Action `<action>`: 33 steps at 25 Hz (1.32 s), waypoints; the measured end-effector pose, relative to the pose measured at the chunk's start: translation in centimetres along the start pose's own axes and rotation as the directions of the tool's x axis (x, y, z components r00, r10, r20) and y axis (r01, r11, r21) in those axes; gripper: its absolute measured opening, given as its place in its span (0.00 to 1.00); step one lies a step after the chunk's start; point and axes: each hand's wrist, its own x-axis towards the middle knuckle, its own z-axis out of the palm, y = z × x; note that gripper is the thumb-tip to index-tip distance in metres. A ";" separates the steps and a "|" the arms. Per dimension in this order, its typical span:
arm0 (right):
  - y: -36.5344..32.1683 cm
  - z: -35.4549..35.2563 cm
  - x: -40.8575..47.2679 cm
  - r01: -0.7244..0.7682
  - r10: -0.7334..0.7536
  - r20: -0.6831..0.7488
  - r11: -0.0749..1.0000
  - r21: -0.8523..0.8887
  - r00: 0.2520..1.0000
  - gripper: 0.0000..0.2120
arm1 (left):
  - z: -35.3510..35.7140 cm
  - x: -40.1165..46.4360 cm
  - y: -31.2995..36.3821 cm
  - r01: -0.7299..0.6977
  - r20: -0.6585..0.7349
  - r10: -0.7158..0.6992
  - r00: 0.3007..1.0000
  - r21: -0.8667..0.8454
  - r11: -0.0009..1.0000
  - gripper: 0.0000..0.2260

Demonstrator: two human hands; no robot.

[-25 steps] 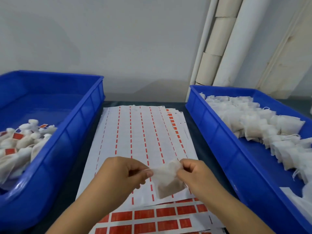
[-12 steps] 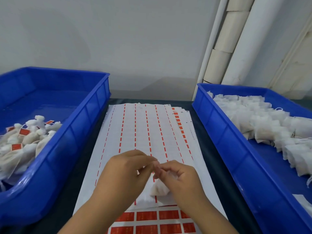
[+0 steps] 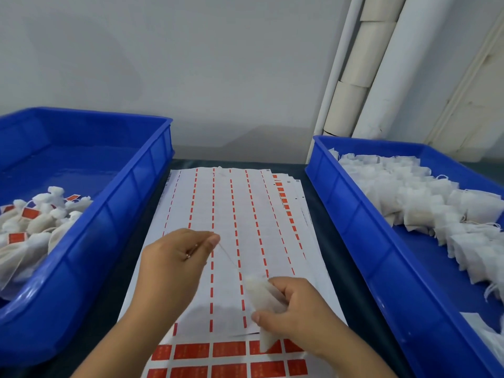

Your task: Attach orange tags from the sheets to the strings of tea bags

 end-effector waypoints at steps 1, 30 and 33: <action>0.0 -0.2 -0.2 -0.030 0.030 0.024 1.000 -0.010 0.999 0.08 | 0.0 -0.1 -0.5 0.039 0.024 -0.039 0.999 -0.012 0.999 0.09; 0.3 0.8 -0.8 0.262 -0.283 0.137 0.952 0.157 0.949 0.06 | 1.9 -4.7 1.8 -0.331 0.482 0.335 0.810 -0.096 0.939 0.12; 0.4 1.2 -0.7 0.310 -0.326 0.070 0.934 0.175 0.943 0.08 | 2.7 -5.3 1.5 -0.217 0.419 0.269 0.867 -0.167 0.962 0.12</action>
